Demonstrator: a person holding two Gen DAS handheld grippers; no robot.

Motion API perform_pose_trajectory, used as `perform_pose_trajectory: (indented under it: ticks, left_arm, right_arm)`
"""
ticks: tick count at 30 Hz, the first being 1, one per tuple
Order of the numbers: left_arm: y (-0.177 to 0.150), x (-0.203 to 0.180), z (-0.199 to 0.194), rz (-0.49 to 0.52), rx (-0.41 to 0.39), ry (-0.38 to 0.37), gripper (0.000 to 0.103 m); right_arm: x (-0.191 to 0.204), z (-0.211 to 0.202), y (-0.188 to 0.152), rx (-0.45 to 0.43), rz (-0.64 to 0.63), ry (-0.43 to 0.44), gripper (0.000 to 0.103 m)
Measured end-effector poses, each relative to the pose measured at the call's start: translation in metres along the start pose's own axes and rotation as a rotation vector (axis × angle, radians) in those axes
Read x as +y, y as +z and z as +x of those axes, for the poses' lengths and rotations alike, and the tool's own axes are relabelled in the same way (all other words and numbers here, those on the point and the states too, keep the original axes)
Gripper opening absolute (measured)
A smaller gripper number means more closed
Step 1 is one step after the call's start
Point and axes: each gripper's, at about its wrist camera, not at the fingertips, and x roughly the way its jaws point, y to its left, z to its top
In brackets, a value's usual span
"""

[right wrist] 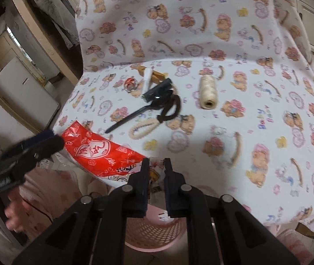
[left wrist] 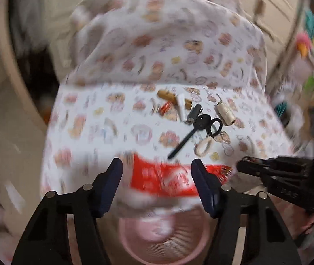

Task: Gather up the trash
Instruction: 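Grasp the red snack wrapper with the right tool while the left tool grasps the black spoon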

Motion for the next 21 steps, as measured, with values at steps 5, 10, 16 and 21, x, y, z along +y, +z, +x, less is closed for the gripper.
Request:
perform_pose_trajectory:
  ticks: [5,10,16,21]
  left_arm:
    - [0.024,-0.029,0.036,0.111,0.117,-0.023,0.041]
    - [0.038,-0.034,0.07,0.067,0.17,-0.064,0.041]
    - [0.042,-0.045,0.096,0.1,0.192,-0.035,0.037]
    - [0.047,-0.036,0.097,0.072,0.201,-0.05,0.008]
  right_arm:
    - [-0.008,0.004,0.003,0.003,0.007,0.002,0.011]
    - [-0.016,0.001,0.0,0.006,0.027,0.007,0.011]
    - [-0.017,0.001,0.005,-0.002,0.021,0.002,0.011]
    - [-0.02,0.002,0.007,-0.006,0.037,-0.002,0.011]
